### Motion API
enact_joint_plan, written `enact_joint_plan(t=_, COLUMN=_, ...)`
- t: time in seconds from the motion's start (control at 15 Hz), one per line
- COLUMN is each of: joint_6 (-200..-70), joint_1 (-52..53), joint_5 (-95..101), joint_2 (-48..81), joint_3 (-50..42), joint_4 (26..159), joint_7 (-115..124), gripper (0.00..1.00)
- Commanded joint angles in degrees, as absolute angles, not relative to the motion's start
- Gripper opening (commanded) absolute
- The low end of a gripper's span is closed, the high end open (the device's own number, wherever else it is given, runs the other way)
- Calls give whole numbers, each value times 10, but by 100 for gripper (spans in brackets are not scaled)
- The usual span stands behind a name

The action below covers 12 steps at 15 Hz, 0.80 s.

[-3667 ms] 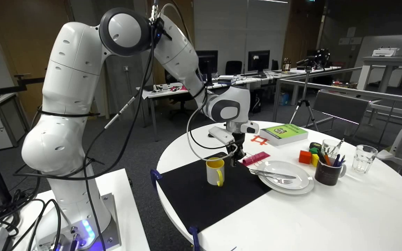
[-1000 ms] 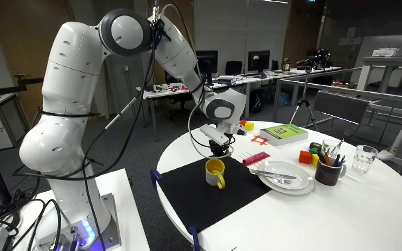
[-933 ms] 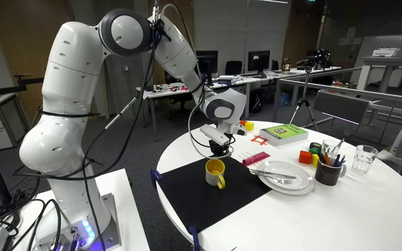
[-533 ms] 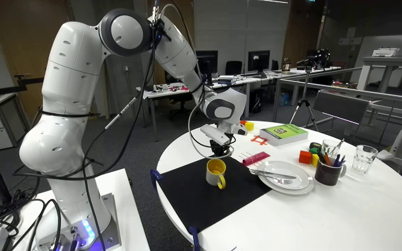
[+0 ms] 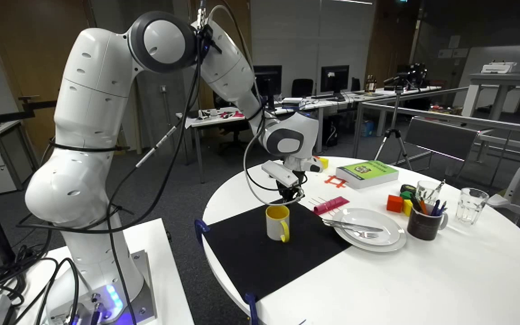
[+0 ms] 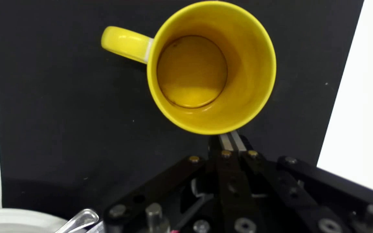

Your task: Slide the white mug backward

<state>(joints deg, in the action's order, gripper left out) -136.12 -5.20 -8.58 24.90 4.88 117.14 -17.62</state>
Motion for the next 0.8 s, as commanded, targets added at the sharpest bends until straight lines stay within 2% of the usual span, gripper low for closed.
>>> enact_joint_plan(t=0.0, joint_6=-1388, joint_1=-50, joint_5=-90, joint_2=240, joint_3=46, joint_4=1184, joint_7=-164, gripper=0)
enact_joint_plan(t=0.73, joint_6=-1382, joint_1=-46, joint_5=-75, joint_2=233, joint_3=27, joint_4=1170, joint_7=-127, gripper=0)
